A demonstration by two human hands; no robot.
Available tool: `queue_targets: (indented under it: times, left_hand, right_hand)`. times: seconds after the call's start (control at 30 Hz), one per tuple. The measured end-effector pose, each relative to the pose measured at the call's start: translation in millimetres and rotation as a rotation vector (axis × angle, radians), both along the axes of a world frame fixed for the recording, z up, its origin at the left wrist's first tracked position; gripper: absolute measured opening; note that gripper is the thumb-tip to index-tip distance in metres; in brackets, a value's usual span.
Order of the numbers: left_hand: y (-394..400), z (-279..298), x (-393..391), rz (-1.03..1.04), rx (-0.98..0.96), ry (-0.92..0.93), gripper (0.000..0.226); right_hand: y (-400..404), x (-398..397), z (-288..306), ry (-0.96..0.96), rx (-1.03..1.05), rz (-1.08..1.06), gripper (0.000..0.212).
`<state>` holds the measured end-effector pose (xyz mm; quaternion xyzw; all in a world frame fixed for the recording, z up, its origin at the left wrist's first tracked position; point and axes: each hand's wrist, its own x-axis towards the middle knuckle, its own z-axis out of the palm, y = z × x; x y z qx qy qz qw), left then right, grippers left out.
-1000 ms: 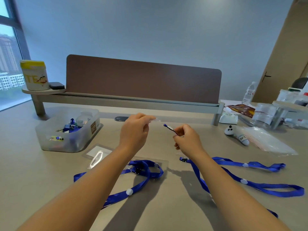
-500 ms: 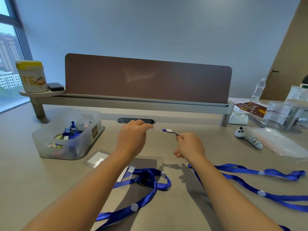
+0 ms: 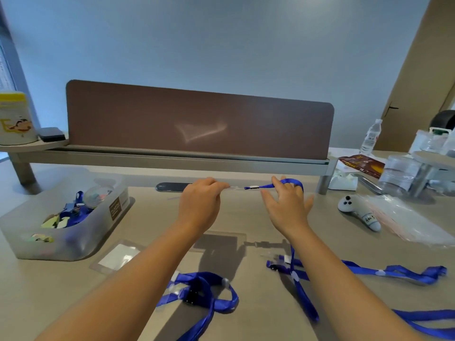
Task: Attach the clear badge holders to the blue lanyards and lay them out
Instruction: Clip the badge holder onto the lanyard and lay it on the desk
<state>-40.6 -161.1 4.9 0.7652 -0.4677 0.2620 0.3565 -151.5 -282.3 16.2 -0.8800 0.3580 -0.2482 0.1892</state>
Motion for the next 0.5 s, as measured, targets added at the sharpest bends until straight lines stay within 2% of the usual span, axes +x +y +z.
queue_targets:
  times: [0.1,0.3,0.4,0.5]
  left_hand:
    - [-39,9,-8,-0.047,-0.022,0.036,0.027]
    - [-94,27,-11,-0.106,-0.109,-0.074,0.030]
    - [-94,13,5,-0.078,-0.096,-0.067,0.032]
    - [-81,-16,25,-0.027,-0.013,-0.042,0.030]
  right_hand:
    - [-32,-13,20,0.037,-0.094,-0.079,0.047]
    - [-82,-25,61,-0.030,-0.277,-0.179,0.044]
    - [-93,-15,49,-0.008,-0.221,-0.130,0.045]
    - [-90,5,13,0.059,-0.099,-0.054,0.040]
